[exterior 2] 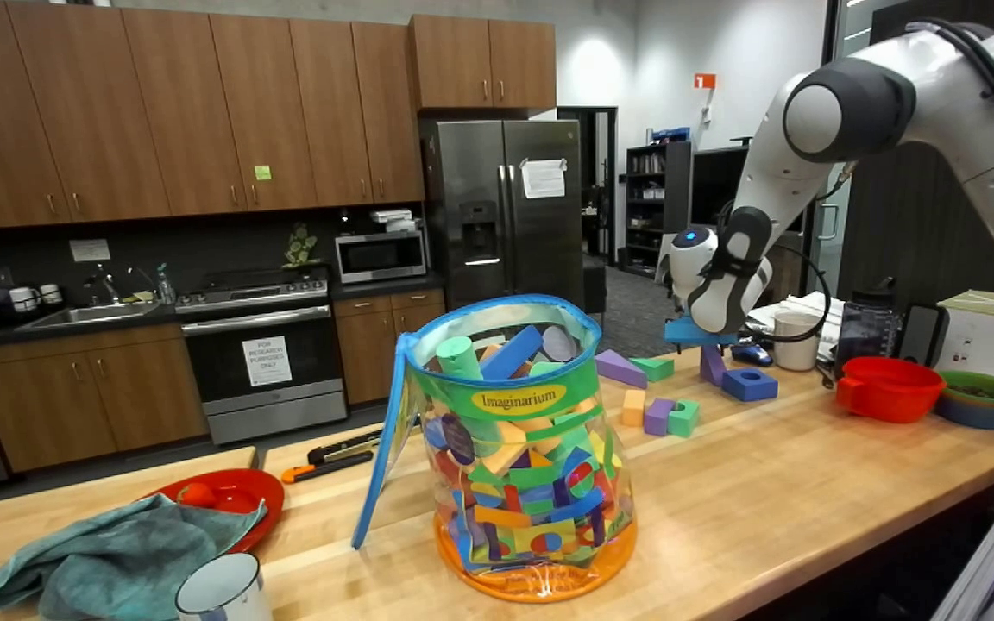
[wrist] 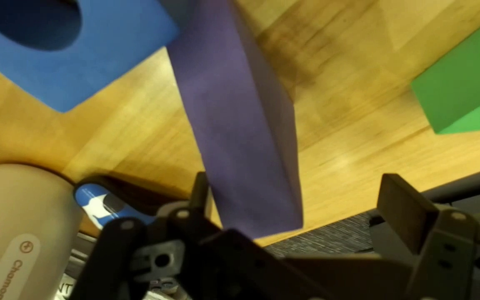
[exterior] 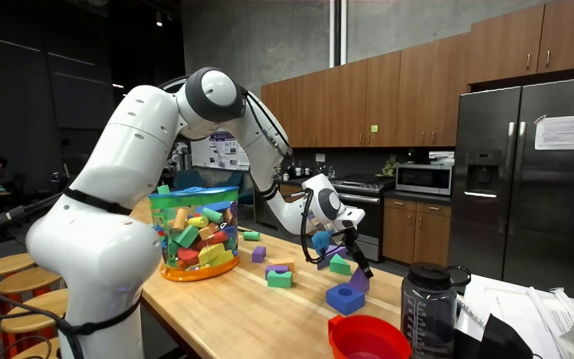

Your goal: Put the purple block to the right into the bag

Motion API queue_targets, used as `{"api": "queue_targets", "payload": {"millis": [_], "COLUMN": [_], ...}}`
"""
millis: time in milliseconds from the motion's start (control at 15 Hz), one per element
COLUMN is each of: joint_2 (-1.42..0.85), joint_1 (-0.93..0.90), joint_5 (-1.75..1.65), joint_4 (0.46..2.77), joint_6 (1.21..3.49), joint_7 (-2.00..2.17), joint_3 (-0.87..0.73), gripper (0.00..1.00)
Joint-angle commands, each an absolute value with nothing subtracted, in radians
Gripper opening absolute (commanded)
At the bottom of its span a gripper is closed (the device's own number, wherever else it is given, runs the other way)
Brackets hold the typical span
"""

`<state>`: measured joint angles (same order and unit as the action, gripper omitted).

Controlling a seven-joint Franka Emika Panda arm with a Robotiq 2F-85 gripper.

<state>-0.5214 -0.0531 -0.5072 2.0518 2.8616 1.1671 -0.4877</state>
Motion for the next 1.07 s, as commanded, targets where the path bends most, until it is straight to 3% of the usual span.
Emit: {"api": "queue_targets", "payload": {"millis": [0, 133, 200, 267, 333, 667, 867, 933, 1000], "joint_2": [-0.546, -0.549, -0.553, -0.553, -0.554, -0.551, -0.550, -0.551, -0.545], "joint_1": [-0.082, -0.091, -0.093, -0.095, -0.096, -0.100, -0.105, -0.107, -0.109], "joint_5": [-0.476, -0.475, -0.472, -0.472, -0.471, -0.468, -0.471, -0.470, -0.469], "joint_4": [2.042, 2.044, 2.043, 2.044, 2.043, 2.047, 2.046, 2.045, 2.048], "joint_6": [2.865, 2.863, 2.864, 2.863, 2.863, 2.862, 2.862, 2.863, 2.864], "joint_7": [1.143, 1.143, 1.143, 1.143, 1.142, 1.141, 1.142, 1.142, 1.141], "joint_3": [-0.518, -0.526, -0.526, -0.529, -0.531, -0.534, -0.540, -0.540, -0.540], "gripper": [1.00, 1.00, 0.95, 0.74, 0.70, 0.29, 0.07, 0.03, 0.06]}}
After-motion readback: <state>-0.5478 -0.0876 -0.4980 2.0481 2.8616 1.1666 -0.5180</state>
